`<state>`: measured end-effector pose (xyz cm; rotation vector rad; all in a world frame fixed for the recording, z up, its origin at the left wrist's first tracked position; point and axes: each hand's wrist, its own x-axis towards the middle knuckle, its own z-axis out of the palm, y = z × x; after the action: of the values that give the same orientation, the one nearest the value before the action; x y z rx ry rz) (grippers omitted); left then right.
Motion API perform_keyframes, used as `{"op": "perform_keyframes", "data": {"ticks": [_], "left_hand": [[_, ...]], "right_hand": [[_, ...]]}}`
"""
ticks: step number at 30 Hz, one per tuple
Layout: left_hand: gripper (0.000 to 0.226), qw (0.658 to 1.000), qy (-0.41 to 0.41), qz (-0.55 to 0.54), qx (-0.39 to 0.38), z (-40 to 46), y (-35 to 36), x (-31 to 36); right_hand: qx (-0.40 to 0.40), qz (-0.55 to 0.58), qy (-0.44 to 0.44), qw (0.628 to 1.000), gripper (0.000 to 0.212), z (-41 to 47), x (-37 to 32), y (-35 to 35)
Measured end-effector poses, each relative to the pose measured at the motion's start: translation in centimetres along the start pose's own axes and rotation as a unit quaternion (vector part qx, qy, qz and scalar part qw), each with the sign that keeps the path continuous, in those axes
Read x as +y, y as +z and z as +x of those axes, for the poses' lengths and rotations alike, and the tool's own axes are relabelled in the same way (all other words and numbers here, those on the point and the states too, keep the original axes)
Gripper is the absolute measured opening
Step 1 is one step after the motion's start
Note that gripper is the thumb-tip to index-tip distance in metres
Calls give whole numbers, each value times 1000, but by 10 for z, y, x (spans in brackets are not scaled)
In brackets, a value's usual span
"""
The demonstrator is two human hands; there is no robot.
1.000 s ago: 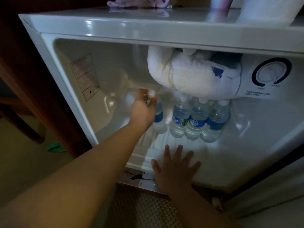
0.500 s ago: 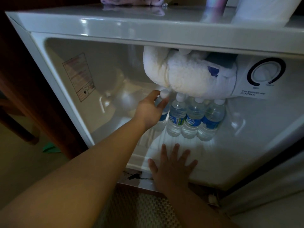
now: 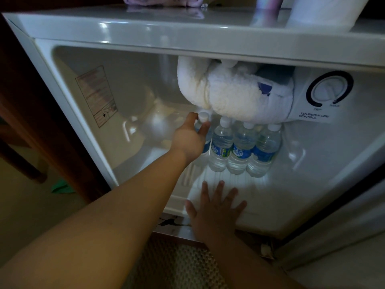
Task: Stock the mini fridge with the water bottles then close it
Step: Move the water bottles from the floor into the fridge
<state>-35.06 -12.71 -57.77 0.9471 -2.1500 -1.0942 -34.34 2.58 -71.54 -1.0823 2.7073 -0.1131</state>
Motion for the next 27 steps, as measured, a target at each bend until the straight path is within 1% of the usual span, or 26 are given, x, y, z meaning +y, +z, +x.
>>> {"op": "perform_keyframes", "data": {"ticks": [6,11,15,18,21,24,27], "left_hand": [[48,1000,-6,13,-23,-4,-5,-4],[59,1000,7,23,-17,-12,-8,-10],[62,1000,5,24,-1,-15,-10,-17],[57,1000,-2,6,12,-16,-10,-16],[47,1000,-11,-11,18,-14,-10,-11],[38,1000,-17,-24,12,-8,-7,-8],[31,1000,-2,-22,0,-5,-4,-2]], "right_hand": [[0,-4,1,1000,86,-1,0,-1],[0,-11,4,1000,87,1,-1,2],[-2,-3,2,1000,86,0,0,2],[-9,5,1,1000,86,-1,0,-1],[-15,-2,-2,1000,86,-1,1,-3],[-13,-7,-2,1000,86,-1,1,-2],[-8,-8,-2,1000,86,0,1,-1]]}}
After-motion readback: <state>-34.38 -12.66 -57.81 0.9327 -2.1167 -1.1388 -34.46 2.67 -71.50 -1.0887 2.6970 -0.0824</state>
